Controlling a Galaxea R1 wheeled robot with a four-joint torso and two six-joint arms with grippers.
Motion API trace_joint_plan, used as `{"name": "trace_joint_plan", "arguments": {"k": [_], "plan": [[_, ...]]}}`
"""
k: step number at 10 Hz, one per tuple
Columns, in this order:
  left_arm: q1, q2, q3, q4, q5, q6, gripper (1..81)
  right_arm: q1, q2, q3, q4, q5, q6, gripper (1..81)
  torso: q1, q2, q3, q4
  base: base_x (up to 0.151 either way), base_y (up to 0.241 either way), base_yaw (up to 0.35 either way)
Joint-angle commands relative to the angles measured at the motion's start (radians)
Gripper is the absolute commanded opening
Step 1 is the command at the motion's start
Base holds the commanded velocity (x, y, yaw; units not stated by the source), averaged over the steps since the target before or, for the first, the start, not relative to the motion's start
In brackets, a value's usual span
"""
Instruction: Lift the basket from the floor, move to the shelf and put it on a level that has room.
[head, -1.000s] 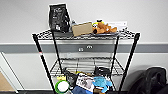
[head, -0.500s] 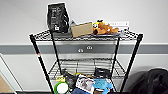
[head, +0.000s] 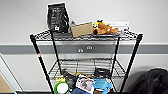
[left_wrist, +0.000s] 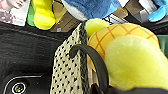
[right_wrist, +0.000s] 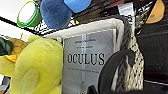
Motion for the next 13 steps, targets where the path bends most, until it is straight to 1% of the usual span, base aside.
{"name": "trace_joint_plan", "arguments": {"k": [1, 2, 5, 9, 13], "plan": [[-0.134, -0.114, 0.198, -0.001, 0.007, -0.004, 1.0, 0.141, -0.086, 0.181, 0.006, -0.023, -0.003, 1.0, 0.000, 0.000, 0.000, 0.000, 0.000, 0.000, 0.000], [-0.139, -0.139, 0.238, -0.001, 0.005, -0.004, 1.0, 0.152, -0.116, 0.234, 0.007, -0.023, -0.002, 1.0, 0.000, 0.000, 0.000, 0.000, 0.000, 0.000, 0.000], [-0.165, -0.217, 0.371, -0.001, -0.029, -0.009, 1.0, 0.182, -0.191, 0.350, 0.009, -0.021, 0.000, 1.0, 0.000, 0.000, 0.000, 0.000, 0.000, 0.000, 0.000], [-0.207, -0.303, 0.521, -0.001, -0.030, -0.013, 1.0, 0.239, -0.295, 0.529, 0.017, -0.021, 0.002, 1.0, 0.000, 0.000, 0.000, 0.000, 0.000, 0.000, 0.000], [-0.258, -0.375, 0.663, -0.004, -0.030, -0.015, 1.0, 0.293, -0.364, 0.649, 0.017, -0.027, 0.002, 1.0, 0.000, 0.000, 0.000, 0.000, 0.000, 0.000, 0.000]]}}
